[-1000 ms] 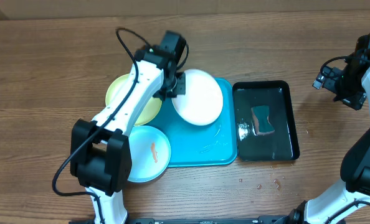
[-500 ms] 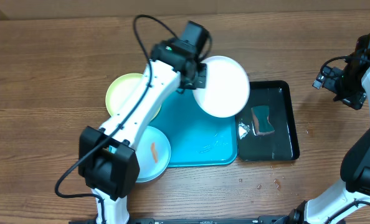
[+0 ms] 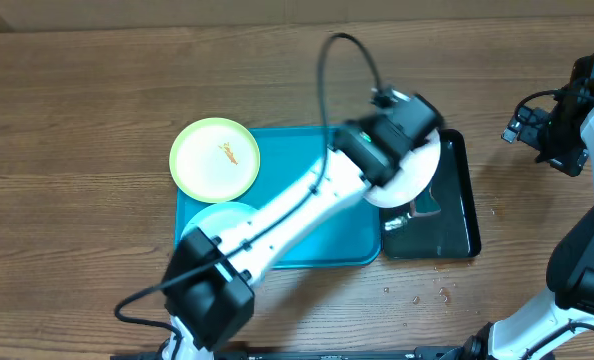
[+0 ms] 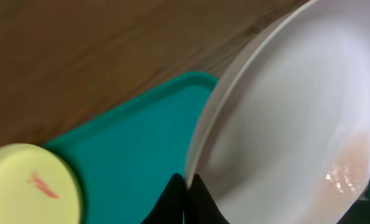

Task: Clean dirty plates on tray and stack at the side
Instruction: 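Lift the white plate off the tray with left gripper, move left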

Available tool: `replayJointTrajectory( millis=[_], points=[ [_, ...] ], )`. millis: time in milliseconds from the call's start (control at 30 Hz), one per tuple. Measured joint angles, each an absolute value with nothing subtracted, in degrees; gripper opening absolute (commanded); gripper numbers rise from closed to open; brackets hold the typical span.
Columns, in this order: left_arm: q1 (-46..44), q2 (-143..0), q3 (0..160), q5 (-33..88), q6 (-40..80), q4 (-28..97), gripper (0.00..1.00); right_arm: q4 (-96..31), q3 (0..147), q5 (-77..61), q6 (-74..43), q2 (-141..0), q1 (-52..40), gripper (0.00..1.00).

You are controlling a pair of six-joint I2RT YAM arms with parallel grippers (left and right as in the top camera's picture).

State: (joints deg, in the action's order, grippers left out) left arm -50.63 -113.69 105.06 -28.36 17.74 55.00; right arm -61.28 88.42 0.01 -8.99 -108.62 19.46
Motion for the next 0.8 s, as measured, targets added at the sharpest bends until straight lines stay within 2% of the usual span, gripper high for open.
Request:
replayJointTrajectory(
  millis=[367,533,800],
  points=[
    [-64.5,-113.7,105.1,-60.4,13.4,48.8,0.04,-61.3,88.4,0.0,-9.0,-108.6,19.5,1.00],
    [-65.8,-113.7,105.1,-65.9,12.3,47.0,0.04,-61.3,88.4,0.0,-9.0,-108.6,19.5,1.00],
    [-65.5,-113.7,105.1,-66.3,11.8,47.0,0.04,-61.3,88.4,0.0,-9.0,-108.6,19.5,1.00]
  ],
)
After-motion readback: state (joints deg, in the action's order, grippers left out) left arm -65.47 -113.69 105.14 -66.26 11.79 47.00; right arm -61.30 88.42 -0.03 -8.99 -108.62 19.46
